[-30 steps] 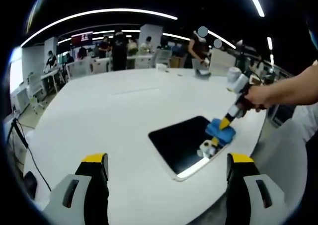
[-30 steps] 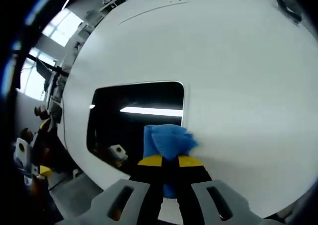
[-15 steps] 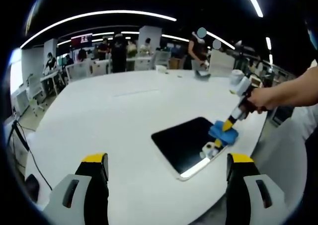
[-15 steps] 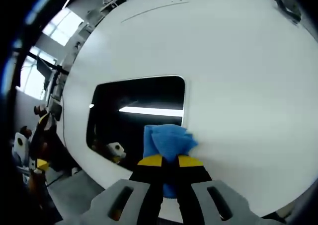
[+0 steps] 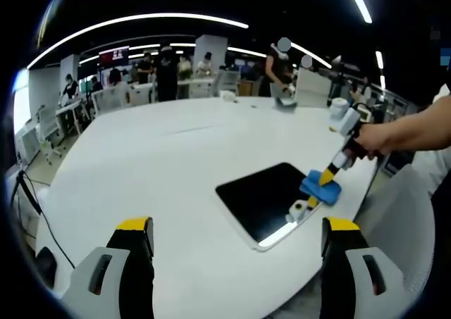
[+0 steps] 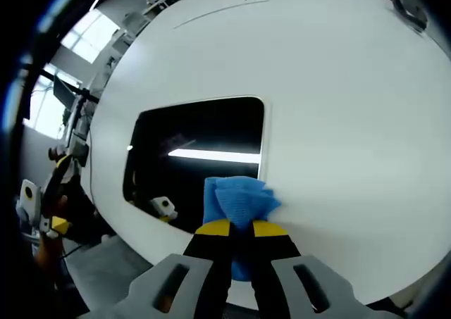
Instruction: Wipe the mirror surface with the cleaning cloth until all visible marks leave the cleaned area.
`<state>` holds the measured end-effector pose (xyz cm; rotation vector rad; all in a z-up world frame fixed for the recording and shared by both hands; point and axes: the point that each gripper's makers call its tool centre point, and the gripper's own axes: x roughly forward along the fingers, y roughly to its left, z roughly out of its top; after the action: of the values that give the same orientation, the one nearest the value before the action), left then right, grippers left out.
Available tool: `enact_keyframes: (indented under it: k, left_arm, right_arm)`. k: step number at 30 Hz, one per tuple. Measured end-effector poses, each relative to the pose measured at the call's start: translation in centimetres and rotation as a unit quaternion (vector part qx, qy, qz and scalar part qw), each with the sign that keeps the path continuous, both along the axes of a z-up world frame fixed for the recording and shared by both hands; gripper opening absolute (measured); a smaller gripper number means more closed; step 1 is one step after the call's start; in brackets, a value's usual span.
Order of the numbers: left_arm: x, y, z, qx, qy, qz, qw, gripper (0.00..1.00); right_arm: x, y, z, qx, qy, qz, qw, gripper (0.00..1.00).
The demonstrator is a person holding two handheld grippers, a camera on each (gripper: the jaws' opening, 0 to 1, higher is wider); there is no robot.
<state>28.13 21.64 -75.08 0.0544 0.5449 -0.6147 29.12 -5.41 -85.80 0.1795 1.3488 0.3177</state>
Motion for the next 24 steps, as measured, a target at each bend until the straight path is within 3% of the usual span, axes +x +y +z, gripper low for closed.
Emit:
enact_keyframes:
  k: [24]
  left_arm:
    - [0.15, -0.13, 0.12, -0.002, -0.001, -0.001, 1.0, 1.0]
  right_arm:
    - [-0.15, 0.01, -0.23, 0.003, -0.004, -0.008, 1.0, 0.04]
